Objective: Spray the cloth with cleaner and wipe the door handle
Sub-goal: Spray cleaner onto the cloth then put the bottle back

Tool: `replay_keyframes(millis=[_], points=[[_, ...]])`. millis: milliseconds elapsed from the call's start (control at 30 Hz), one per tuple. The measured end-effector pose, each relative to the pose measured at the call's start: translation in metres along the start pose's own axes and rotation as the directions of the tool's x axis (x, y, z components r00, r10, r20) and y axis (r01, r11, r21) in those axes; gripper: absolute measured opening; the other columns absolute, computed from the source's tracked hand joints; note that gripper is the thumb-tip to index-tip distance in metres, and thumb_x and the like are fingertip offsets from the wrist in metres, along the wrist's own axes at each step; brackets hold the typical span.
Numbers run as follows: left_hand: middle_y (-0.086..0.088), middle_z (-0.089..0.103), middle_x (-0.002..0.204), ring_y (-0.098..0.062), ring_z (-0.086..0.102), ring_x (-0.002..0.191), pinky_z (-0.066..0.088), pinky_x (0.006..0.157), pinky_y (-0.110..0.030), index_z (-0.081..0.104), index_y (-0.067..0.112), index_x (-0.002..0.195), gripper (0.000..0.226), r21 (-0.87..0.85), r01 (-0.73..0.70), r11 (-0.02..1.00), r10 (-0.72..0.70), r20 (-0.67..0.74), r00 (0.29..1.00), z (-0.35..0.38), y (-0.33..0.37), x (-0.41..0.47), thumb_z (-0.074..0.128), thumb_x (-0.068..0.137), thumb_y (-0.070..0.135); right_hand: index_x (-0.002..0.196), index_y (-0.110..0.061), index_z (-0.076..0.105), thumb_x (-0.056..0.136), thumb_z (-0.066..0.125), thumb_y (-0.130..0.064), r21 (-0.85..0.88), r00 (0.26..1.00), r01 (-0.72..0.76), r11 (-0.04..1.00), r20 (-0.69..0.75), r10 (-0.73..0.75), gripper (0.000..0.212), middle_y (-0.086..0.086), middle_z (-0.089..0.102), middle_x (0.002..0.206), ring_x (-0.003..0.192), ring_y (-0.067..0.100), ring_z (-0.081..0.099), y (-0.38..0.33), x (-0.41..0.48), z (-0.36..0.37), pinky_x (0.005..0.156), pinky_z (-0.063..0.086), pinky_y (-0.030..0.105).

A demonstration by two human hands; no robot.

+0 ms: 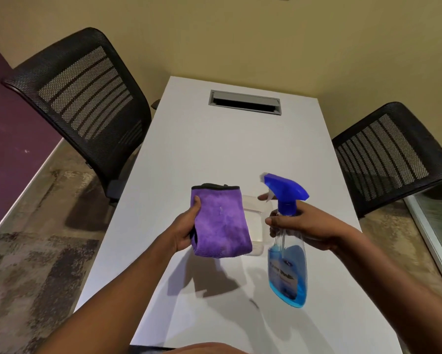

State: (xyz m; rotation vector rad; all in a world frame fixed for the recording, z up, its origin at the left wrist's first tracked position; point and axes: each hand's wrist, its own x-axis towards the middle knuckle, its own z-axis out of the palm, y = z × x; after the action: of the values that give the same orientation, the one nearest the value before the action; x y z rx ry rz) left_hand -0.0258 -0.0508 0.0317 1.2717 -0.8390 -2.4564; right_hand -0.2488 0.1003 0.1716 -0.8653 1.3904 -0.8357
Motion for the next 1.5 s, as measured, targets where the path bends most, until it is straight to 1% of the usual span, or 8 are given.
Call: replay_keyframes(millis=[100, 233, 633, 967, 1067, 1167, 1333, 1500], points=[[-0.012, 0.072, 0.115, -0.031, 0.069, 0.104, 0.057, 0.084, -0.042, 0.061, 0.013, 0.123, 0.068, 0.001, -0.005, 1.000, 0.005, -0.002, 1.000, 0.001, 0.002, 0.000, 0.047, 0.085, 0.066, 0.128, -0.016, 0.050, 0.075, 0.078, -0.024, 0.010, 0.993, 0.108, 0.994, -0.040, -0.108, 0.061, 0.016, 0.058, 0.084, 0.080, 0.025, 0.060, -0.004, 0.002, -0.006, 0.079, 0.050, 0.039], [-0.012, 0.072, 0.114, -0.032, 0.069, 0.104, 0.055, 0.086, -0.044, 0.062, 0.013, 0.122, 0.069, 0.016, -0.010, 1.000, 0.010, -0.010, 1.000, 0.002, 0.003, 0.001, 0.048, 0.083, 0.067, 0.117, -0.016, 0.050, 0.077, 0.075, -0.025, 0.001, 0.971, 0.207, 0.978, -0.125, -0.206, 0.048, 0.012, 0.057, 0.077, 0.077, 0.022, 0.060, -0.001, 0.009, -0.011, 0.076, 0.049, 0.036], [-0.011, 0.074, 0.107, -0.032, 0.071, 0.098, 0.057, 0.077, -0.040, 0.064, 0.014, 0.116, 0.065, 0.051, -0.031, 0.998, 0.034, -0.046, 0.998, 0.003, 0.005, -0.001, 0.053, 0.078, 0.066, 0.109, -0.029, 0.045, 0.072, 0.073, -0.041, -0.071, 0.908, 0.282, 0.957, -0.304, -0.290, 0.047, 0.006, 0.061, 0.084, 0.076, 0.011, 0.066, 0.009, 0.042, -0.022, 0.074, 0.051, 0.027], [-0.013, 0.071, 0.117, -0.035, 0.067, 0.107, 0.056, 0.087, -0.045, 0.063, 0.015, 0.120, 0.060, -0.041, -0.069, 0.997, 0.066, -0.076, 0.995, -0.012, 0.017, -0.012, 0.048, 0.087, 0.063, 0.137, -0.025, 0.031, 0.081, 0.072, -0.038, -0.154, 0.801, 0.414, 0.897, -0.406, -0.440, 0.070, -0.007, 0.066, 0.078, 0.083, 0.011, 0.067, 0.037, 0.085, -0.041, 0.076, 0.053, 0.014], [-0.013, 0.071, 0.116, -0.034, 0.069, 0.104, 0.059, 0.077, -0.043, 0.063, 0.016, 0.120, 0.061, -0.061, -0.077, 0.995, 0.074, -0.054, 0.996, -0.015, 0.020, -0.016, 0.049, 0.085, 0.064, 0.133, -0.035, 0.031, 0.080, 0.072, -0.039, -0.176, 0.780, 0.426, 0.888, -0.427, -0.458, 0.067, 0.006, 0.064, 0.085, 0.085, 0.015, 0.066, 0.047, 0.098, -0.042, 0.075, 0.050, 0.010], [-0.014, 0.069, 0.121, -0.034, 0.066, 0.108, 0.057, 0.085, -0.045, 0.061, 0.015, 0.124, 0.064, -0.043, -0.083, 0.996, 0.080, -0.064, 0.995, -0.017, 0.023, -0.018, 0.050, 0.083, 0.064, 0.130, -0.040, 0.031, 0.082, 0.072, -0.035, -0.198, 0.764, 0.430, 0.881, -0.441, -0.471, 0.064, 0.016, 0.060, 0.091, 0.088, 0.027, 0.063, 0.057, 0.107, -0.043, 0.074, 0.050, 0.011], [-0.016, 0.066, 0.124, -0.038, 0.063, 0.113, 0.049, 0.097, -0.050, 0.060, 0.015, 0.126, 0.064, -0.031, -0.076, 0.997, 0.073, -0.081, 0.994, -0.024, 0.020, -0.021, 0.049, 0.086, 0.064, 0.139, -0.030, 0.029, 0.084, 0.072, -0.033, -0.209, 0.765, 0.393, 0.896, -0.467, -0.444, 0.069, -0.005, 0.056, 0.087, 0.079, 0.002, 0.060, 0.075, 0.119, -0.040, 0.070, 0.051, 0.012], [-0.017, 0.067, 0.121, -0.040, 0.063, 0.111, 0.052, 0.091, -0.048, 0.060, 0.015, 0.126, 0.061, -0.048, -0.072, 0.996, 0.067, -0.088, 0.994, -0.029, 0.017, -0.026, 0.052, 0.085, 0.060, 0.141, -0.028, 0.033, 0.086, 0.069, -0.031, -0.235, 0.750, 0.384, 0.893, -0.485, -0.450, 0.065, -0.006, 0.056, 0.083, 0.078, -0.001, 0.059, 0.090, 0.125, -0.042, 0.073, 0.049, 0.007]])
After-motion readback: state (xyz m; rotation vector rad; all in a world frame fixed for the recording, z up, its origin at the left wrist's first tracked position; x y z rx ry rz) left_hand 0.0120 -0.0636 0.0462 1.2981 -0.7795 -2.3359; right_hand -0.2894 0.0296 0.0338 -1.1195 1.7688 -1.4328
